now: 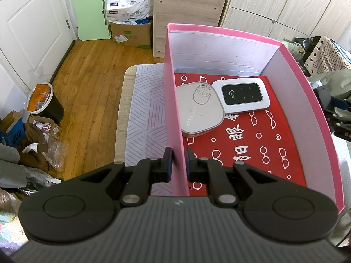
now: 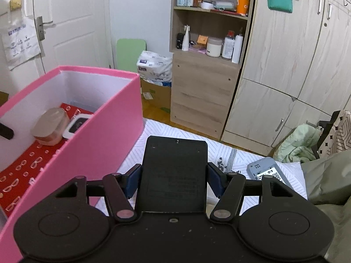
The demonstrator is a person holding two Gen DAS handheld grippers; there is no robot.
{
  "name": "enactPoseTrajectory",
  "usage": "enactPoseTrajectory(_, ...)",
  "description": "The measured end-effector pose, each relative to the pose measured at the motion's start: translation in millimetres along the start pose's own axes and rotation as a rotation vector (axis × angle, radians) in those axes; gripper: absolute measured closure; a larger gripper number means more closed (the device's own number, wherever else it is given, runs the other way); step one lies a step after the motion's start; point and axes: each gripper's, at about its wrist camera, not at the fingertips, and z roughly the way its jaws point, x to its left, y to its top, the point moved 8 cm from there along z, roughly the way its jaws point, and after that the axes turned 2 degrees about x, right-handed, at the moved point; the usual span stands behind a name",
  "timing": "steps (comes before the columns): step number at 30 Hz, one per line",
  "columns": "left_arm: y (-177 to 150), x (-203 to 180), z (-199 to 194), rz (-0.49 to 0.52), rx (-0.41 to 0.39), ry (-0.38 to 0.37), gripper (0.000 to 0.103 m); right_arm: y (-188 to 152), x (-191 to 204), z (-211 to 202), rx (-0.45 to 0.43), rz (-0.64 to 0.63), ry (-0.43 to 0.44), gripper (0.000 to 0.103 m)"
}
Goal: Organize rigid objects
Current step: 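Lower the black power bank into the pink box and open the right gripper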
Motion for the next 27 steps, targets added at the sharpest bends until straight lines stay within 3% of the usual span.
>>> enactPoseTrajectory(5,2.2,3.3,-0.5,-0.026,0.004,-0.011,0.093,15.3,8.5,-22.5,-0.050,-0.011,0.028,0.035)
enactPoseTrajectory(8,1.9,5.6,-1.0,-0.034,0.002,-0.022,0.092,38.7,24.2,-46.0,-0.133,-0.057,0.066,0.035)
enactPoseTrajectory(12,0.8,4.5,-1.9,-0.020,0.003,-0.015,0.093,63.0,75.0,-63.8,-0.184,-0.185,0.235,0.035)
enactPoseTrajectory(17,2.6,6.2,-1.7,-0.027,0.013,-0.026,0.092,67.4,139.3,-42.6,-0.060,-0.408,0.394,0.035)
enactPoseTrajectory(20,3.1,6.6,-1.2,-0.029,0.014,-0.029,0.092,56.8,168.9,-20.0,0.071,-0.557,0.479,0.035)
enactPoseTrajectory(24,3.2,7.7,-0.8,-0.032,0.016,-0.032,0.092,42.8,193.1,6.8,0.175,-0.793,0.484,0.035)
enactPoseTrajectory(27,2.9,7.6,-1.0,-0.030,0.012,-0.031,0.092,35.2,208.1,23.8,0.277,-0.892,0.558,0.035)
